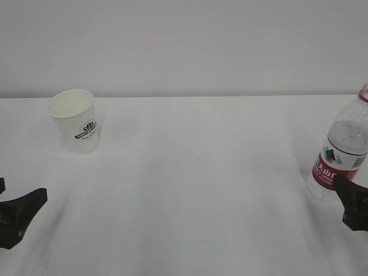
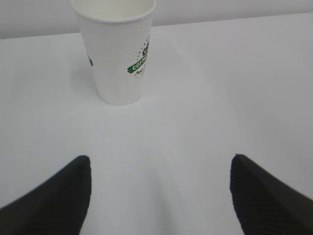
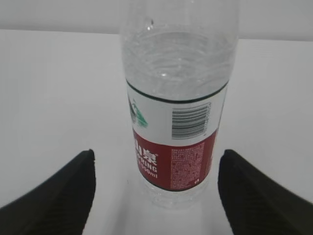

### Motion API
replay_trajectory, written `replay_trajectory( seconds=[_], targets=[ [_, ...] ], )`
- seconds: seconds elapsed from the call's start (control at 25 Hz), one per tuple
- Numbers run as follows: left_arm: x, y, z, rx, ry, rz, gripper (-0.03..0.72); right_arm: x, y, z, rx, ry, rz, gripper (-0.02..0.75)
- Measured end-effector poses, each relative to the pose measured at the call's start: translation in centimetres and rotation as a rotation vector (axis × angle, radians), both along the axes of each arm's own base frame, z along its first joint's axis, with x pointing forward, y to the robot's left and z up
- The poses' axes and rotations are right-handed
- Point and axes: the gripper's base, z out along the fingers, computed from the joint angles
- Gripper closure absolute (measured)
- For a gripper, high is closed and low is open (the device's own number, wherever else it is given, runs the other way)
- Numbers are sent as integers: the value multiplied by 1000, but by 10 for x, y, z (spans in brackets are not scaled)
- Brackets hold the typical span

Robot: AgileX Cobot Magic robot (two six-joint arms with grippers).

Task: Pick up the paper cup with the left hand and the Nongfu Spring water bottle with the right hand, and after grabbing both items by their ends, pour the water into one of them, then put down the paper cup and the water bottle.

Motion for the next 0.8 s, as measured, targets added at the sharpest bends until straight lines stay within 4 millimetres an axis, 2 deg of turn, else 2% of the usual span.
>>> replay_trajectory(
  seconds=[0.8],
  targets=[
    [0,0,0,-1,-2,0,61,41,1,-12,-22,1,-11,148]
  ],
)
